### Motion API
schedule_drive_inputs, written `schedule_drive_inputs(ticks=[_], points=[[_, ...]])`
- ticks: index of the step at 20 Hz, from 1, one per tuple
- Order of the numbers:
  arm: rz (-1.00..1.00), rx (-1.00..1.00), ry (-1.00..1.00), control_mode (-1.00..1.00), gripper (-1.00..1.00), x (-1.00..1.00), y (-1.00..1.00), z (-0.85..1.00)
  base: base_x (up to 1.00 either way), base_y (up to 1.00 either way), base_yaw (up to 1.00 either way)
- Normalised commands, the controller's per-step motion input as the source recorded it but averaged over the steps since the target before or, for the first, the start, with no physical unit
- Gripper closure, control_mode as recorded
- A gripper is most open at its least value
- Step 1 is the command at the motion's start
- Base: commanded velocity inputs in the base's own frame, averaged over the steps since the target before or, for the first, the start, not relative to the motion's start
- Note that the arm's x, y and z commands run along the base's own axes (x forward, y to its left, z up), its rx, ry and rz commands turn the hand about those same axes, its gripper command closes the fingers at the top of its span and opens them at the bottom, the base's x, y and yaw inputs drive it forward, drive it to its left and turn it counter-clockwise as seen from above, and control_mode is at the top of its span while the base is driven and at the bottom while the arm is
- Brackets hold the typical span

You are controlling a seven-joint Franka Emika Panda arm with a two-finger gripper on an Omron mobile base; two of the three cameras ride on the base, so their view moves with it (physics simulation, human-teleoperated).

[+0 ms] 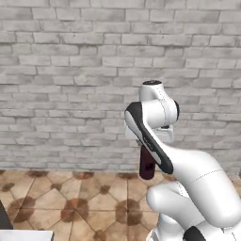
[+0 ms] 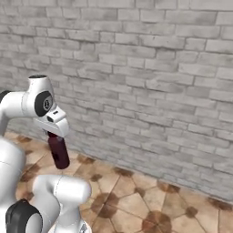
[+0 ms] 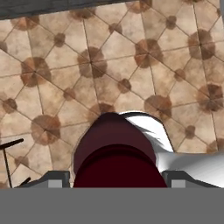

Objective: There is a wine glass and glass cup on the dining counter. Place the wine bottle next to the wine glass and the juice bottle next to the glass cup.

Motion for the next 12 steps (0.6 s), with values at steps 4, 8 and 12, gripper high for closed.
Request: schedule_drive_inputs(ticks=[4, 8, 12], points=[[0.0, 0.0, 0.0, 1.0, 1.0, 0.0, 0.0, 0.0, 0.73, -0.11, 0.46], [0.0, 0.0, 0.0, 1.0, 1.0, 0.0, 0.0, 0.0, 0.64, -0.06, 0.59], [0.0, 0.0, 0.0, 1.0, 1.0, 0.0, 0.0, 0.0, 0.62, -0.05, 0.62]])
